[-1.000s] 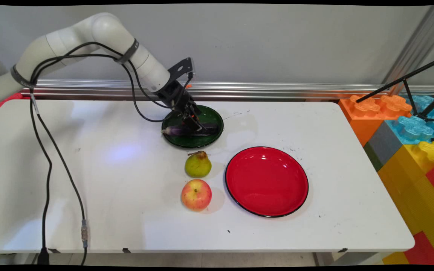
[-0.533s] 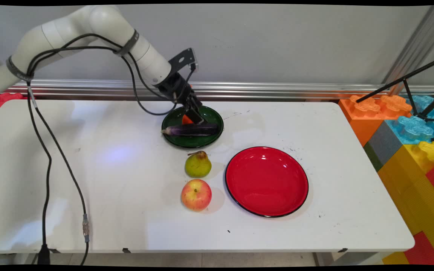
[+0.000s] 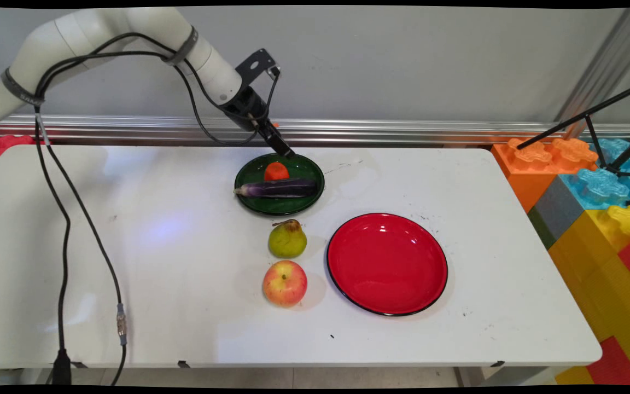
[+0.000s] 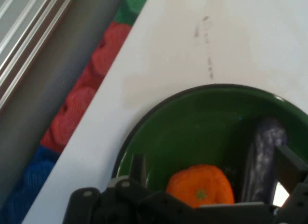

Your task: Pick up the mandarin from the green plate

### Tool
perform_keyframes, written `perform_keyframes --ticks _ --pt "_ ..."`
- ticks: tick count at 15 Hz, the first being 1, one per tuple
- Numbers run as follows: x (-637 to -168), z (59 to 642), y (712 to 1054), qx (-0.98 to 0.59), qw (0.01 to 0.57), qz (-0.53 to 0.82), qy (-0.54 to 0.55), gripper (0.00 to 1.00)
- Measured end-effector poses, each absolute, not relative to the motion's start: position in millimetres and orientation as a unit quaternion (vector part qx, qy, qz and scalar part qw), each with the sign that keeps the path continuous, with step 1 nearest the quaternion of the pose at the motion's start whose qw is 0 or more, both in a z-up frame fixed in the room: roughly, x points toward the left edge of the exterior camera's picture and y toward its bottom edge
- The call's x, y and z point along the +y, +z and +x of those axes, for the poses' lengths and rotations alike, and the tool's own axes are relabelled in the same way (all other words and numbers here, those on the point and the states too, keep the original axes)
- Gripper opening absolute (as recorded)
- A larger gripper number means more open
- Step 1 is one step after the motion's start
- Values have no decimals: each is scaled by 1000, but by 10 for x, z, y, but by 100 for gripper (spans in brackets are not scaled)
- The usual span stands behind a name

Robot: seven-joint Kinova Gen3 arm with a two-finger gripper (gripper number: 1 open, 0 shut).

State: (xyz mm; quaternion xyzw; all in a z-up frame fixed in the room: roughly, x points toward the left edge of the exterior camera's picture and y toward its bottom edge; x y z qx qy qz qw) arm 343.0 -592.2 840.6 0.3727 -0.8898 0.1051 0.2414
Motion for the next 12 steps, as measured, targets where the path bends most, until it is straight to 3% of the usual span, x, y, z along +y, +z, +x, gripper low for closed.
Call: perform_keyframes --ticks 12 --pt "-6127 3843 8252 -840 238 488 25 100"
